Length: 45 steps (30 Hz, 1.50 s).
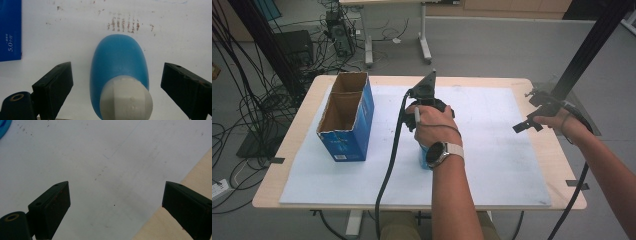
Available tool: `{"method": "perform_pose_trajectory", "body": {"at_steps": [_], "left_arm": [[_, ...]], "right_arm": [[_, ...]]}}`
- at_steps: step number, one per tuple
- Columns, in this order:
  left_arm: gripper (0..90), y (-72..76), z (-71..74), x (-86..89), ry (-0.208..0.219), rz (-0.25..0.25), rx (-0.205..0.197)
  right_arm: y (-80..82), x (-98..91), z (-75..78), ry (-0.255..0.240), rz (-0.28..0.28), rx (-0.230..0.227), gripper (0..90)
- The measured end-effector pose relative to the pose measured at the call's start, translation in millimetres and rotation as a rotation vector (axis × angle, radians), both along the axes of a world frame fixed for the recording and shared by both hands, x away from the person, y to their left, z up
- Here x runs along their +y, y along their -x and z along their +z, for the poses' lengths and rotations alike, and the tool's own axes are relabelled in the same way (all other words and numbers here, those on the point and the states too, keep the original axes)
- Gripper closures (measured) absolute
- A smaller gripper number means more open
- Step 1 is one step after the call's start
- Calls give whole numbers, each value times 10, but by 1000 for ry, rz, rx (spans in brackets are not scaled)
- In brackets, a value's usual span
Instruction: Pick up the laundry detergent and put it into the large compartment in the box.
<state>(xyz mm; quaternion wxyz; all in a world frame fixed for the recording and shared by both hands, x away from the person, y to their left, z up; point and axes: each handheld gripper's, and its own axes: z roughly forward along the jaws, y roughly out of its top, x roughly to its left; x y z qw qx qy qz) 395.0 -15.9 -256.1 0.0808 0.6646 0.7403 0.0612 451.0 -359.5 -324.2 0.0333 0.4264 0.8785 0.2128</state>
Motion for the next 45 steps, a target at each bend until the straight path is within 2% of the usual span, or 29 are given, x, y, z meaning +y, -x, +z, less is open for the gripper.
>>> {"method": "perform_pose_trajectory", "body": {"at_steps": [45], "left_arm": [[110, 2, 1, -3, -4, 2, 4]], "right_arm": [[18, -12, 8, -2, -5, -1, 78]]}}
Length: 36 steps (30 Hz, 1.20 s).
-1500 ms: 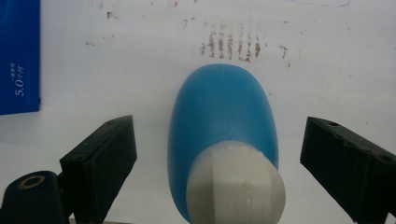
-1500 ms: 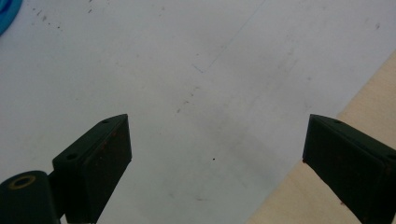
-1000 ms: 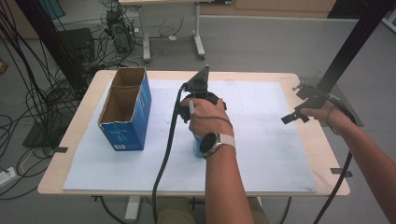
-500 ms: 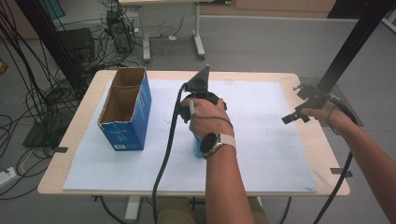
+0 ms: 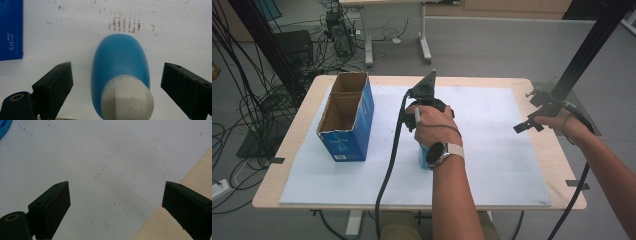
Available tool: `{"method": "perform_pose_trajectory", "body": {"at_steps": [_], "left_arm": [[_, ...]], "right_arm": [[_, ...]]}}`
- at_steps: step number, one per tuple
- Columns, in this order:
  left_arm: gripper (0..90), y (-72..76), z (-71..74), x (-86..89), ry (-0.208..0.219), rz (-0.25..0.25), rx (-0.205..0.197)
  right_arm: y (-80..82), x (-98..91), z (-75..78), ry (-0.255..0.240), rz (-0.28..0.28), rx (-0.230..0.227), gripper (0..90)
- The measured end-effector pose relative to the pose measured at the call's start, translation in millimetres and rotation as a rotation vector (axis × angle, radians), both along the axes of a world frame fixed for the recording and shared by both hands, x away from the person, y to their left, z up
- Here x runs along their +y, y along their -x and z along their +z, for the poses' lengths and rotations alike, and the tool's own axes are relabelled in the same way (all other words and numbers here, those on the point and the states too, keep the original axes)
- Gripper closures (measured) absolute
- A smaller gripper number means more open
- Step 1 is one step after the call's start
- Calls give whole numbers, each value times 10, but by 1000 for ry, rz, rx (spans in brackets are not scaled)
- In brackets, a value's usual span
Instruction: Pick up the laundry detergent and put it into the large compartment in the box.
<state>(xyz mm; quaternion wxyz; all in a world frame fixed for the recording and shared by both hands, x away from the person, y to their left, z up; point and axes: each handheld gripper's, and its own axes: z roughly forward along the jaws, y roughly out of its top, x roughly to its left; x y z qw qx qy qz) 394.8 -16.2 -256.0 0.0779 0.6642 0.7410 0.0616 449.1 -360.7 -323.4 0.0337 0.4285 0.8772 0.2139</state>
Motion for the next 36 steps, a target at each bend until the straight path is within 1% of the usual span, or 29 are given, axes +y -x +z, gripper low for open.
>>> {"method": "perform_pose_trajectory", "body": {"at_steps": [9, 36], "left_arm": [[111, -3, -3, 1, -1, -6, 3], [110, -14, -9, 5, -3, -1, 4]], "right_arm": [[4, 1, -7, 2, 4, 0, 77], [-3, 6, -21, 1, 3, 2, 77]]}}
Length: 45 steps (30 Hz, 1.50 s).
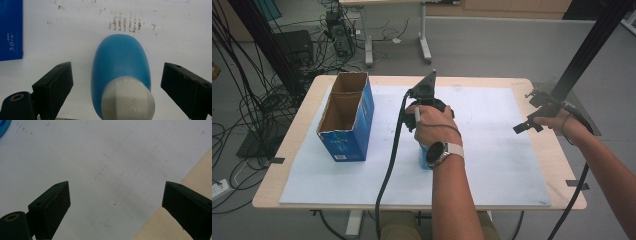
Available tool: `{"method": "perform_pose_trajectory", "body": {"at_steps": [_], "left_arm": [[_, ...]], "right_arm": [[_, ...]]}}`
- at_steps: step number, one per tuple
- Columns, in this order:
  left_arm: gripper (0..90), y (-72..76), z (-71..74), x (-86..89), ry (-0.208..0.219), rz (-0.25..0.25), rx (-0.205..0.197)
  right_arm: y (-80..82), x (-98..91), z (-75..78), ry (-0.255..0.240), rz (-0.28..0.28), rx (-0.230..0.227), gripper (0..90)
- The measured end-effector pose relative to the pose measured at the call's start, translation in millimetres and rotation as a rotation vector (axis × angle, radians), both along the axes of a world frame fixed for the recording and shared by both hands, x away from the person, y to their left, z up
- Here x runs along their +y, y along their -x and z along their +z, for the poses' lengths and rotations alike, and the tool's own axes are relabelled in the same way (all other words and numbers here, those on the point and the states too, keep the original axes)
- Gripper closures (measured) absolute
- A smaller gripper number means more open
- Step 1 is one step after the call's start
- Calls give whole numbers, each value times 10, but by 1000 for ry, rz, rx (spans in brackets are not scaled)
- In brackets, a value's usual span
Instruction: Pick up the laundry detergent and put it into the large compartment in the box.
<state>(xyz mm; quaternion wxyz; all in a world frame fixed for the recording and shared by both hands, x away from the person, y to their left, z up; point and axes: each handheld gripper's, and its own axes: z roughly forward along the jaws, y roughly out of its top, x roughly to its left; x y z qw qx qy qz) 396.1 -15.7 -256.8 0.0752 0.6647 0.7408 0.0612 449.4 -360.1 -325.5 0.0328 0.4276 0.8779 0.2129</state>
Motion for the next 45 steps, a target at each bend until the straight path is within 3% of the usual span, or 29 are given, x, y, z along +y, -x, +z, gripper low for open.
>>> {"method": "perform_pose_trajectory", "body": {"at_steps": [45], "left_arm": [[110, -3, 3, 30, -5, 3, 1]], "right_arm": [[2, -11, 3, -1, 0, 0, 77]]}}
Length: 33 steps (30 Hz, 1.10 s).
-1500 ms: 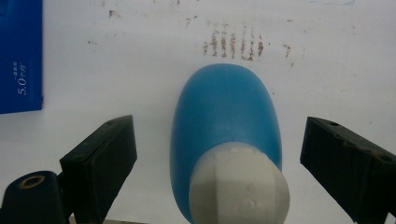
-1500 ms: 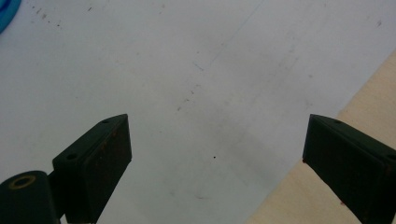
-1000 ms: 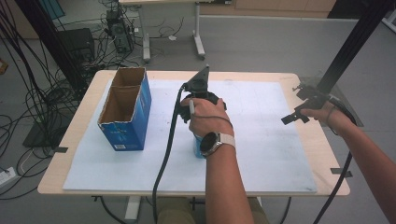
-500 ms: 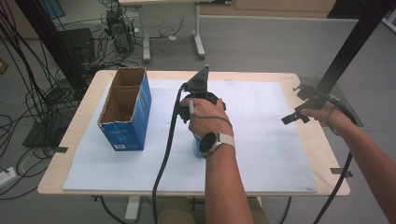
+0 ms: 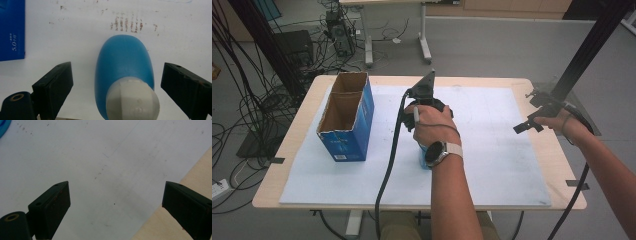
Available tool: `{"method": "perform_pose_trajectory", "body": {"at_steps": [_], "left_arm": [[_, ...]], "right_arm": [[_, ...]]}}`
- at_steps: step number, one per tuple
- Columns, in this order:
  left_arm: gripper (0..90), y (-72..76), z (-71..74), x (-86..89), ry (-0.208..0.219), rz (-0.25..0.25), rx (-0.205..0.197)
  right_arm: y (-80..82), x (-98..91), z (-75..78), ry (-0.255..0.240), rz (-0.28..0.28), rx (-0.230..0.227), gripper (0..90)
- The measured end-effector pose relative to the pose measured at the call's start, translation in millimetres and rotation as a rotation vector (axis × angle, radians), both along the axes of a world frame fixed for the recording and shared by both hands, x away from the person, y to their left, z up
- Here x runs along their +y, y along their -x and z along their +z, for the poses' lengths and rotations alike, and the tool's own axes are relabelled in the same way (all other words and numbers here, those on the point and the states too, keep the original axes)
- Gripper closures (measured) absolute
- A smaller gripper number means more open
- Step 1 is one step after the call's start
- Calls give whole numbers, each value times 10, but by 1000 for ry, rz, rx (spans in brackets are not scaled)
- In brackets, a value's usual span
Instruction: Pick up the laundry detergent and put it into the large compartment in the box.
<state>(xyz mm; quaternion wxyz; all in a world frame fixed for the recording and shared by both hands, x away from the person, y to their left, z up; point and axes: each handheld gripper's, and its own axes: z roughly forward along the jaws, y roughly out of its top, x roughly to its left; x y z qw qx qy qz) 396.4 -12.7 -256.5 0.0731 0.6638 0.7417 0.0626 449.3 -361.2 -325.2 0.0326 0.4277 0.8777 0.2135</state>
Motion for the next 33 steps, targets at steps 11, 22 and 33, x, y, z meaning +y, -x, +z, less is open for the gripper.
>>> {"method": "perform_pose_trajectory", "body": {"at_steps": [11, 22, 33], "left_arm": [[109, -15, -23, 3, 1, -1, 3], [111, -54, -126, 25, 4, -6, 24], [112, -75, -229, 42, 11, -11, 42]], "right_arm": [[3, -6, -6, -2, -2, 1, 78], [-12, -8, -46, 0, 2, 8, 77], [-25, 0, -79, 1, 4, 12, 77]]}}
